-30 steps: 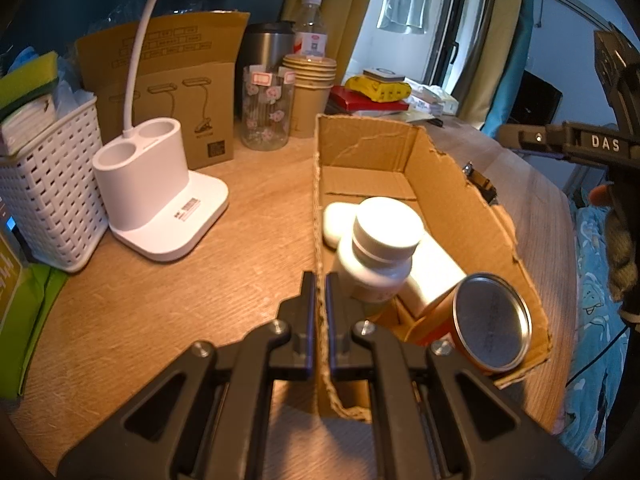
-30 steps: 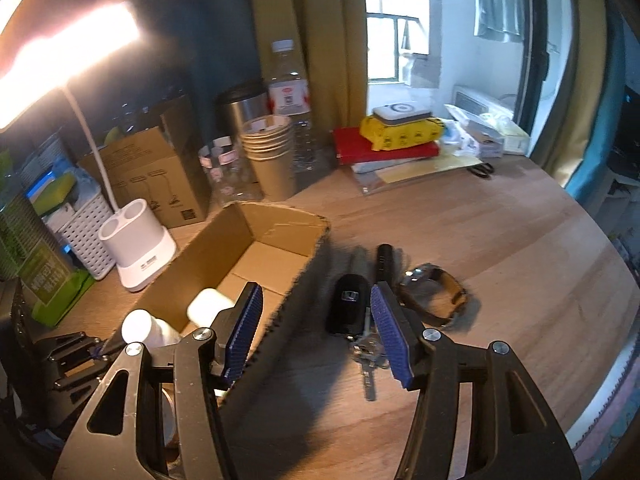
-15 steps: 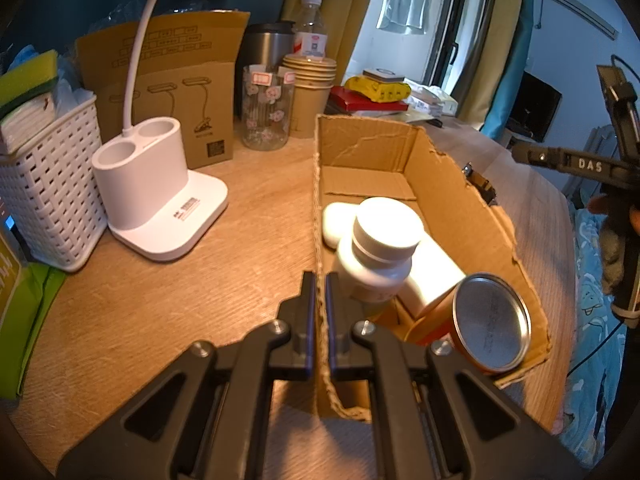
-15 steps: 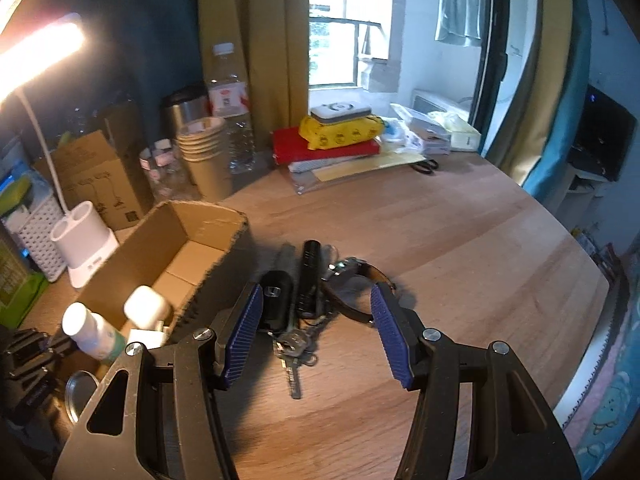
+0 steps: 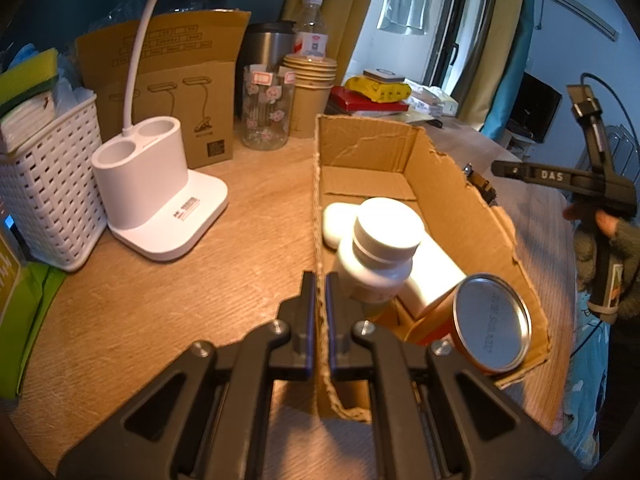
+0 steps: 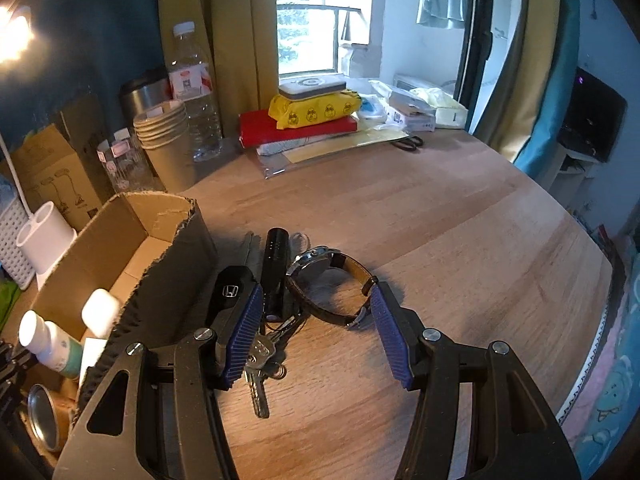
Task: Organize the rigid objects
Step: 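Move the right gripper back to the brown leather-strap watch, then grasp the watch by its strap with the right gripper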
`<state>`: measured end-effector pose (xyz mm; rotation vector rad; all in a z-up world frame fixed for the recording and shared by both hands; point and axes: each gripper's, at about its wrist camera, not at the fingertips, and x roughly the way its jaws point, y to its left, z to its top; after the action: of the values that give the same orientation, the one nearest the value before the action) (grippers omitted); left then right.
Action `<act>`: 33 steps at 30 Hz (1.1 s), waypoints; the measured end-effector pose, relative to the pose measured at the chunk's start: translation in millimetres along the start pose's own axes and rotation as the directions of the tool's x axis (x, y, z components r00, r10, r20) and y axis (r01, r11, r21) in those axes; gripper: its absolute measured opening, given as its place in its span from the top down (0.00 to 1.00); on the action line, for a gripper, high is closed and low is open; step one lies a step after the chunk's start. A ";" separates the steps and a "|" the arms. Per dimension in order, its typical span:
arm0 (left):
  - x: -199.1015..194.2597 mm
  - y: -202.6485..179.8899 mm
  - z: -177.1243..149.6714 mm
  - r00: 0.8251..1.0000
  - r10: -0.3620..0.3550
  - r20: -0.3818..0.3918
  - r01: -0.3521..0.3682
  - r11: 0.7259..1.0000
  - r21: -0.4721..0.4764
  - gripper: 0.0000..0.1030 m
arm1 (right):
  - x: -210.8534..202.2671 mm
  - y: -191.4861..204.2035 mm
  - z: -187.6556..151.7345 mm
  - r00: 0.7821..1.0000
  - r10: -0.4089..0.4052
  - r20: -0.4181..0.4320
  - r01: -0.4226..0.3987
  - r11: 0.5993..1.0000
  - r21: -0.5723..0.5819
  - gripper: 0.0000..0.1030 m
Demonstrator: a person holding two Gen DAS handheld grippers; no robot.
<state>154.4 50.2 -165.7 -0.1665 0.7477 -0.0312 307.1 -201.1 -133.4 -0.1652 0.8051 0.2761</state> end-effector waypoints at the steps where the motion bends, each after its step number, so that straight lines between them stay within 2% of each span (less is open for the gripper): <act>1: -0.1 0.0 0.0 1.000 0.000 0.000 0.000 1.000 0.000 0.96 | 3.3 1.4 1.6 1.000 0.003 -0.002 -0.003 1.000 -0.006 0.43; 7: -0.2 0.3 0.0 1.000 -0.001 0.000 0.001 1.000 -0.001 0.96 | 21.3 6.6 12.4 1.000 0.013 -0.013 -0.013 1.000 -0.010 0.45; 14: -0.2 0.5 0.0 1.000 -0.001 0.000 0.001 1.000 -0.001 0.96 | 44.6 5.0 18.1 0.998 -0.003 -0.058 0.004 1.000 0.022 0.56; 25: -0.8 -1.7 -0.4 1.000 -0.002 0.001 0.002 1.000 -0.002 0.96 | 64.1 -0.2 20.8 0.996 -0.003 -0.094 0.008 0.999 0.049 0.61; 31: -0.8 -1.5 -0.4 1.000 -0.002 0.001 0.002 1.000 -0.002 0.96 | 63.1 -5.3 19.0 0.995 0.030 -0.096 -0.024 0.997 0.069 0.74; 33: -0.9 -2.4 -0.5 1.000 -0.002 0.001 0.002 1.000 -0.002 0.96 | 59.7 -6.5 17.2 0.995 0.034 -0.094 -0.028 0.997 0.070 0.83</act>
<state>153.4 47.9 -165.1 -0.1691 0.7465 -0.0323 360.4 -192.2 -164.9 -0.1017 0.9108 0.2712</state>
